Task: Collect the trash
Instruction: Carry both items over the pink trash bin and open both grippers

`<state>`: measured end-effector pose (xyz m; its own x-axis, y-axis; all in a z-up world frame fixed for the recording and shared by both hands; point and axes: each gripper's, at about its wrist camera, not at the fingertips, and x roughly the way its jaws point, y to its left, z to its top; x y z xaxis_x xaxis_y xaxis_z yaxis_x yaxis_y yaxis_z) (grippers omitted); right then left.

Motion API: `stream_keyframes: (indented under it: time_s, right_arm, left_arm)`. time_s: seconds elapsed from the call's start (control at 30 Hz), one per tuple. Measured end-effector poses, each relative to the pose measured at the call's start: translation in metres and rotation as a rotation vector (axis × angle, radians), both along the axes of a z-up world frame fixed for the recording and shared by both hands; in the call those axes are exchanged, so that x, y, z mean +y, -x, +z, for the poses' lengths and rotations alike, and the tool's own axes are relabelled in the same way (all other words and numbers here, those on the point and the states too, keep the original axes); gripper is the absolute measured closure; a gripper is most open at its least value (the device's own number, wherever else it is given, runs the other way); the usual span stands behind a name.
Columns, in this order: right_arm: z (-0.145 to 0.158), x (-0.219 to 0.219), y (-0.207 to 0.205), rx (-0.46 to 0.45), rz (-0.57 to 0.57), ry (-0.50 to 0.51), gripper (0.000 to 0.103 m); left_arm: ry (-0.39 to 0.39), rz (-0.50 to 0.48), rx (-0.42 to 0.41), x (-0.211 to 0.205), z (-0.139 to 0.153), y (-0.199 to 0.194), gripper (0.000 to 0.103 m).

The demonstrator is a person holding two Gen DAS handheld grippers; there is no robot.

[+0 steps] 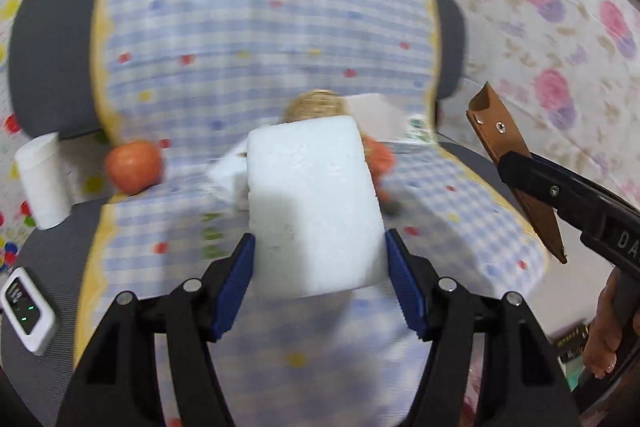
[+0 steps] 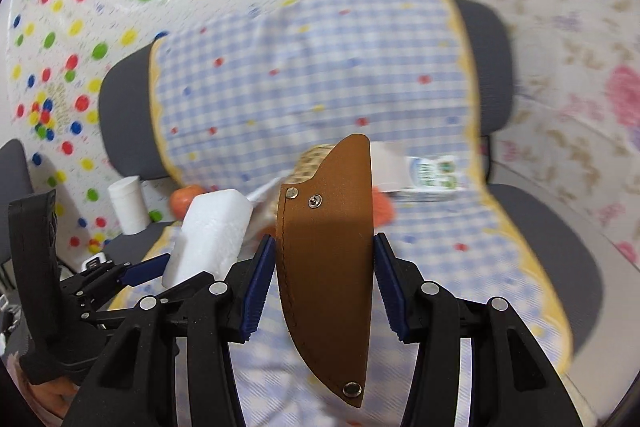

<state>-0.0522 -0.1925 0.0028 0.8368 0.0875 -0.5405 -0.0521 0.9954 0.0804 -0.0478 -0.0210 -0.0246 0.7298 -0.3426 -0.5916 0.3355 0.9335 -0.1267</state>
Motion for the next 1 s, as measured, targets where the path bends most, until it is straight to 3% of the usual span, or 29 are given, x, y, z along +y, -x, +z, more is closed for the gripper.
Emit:
stream_keyframes:
  time_s: [0.23, 0.77, 1.0]
  right_arm:
    - [-0.001, -0.054, 0.06, -0.012, -0.155, 0.01, 0.053]
    - [-0.027, -0.154, 0.198, 0.031, -0.537, 0.013, 0.052]
    - [-0.034, -0.181, 0.229, 0.034, -0.628, -0.023, 0.05]
  left_arm:
    - [-0.01, -0.154, -0.031, -0.066, 0.001, 0.028, 0.04]
    - [-0.014, -0.565, -0.003, -0.198, -0.023, 0.101, 0.04]
    - [-0.045, -0.688, 0.03, -0.242, -0.038, 0.126, 0.036]
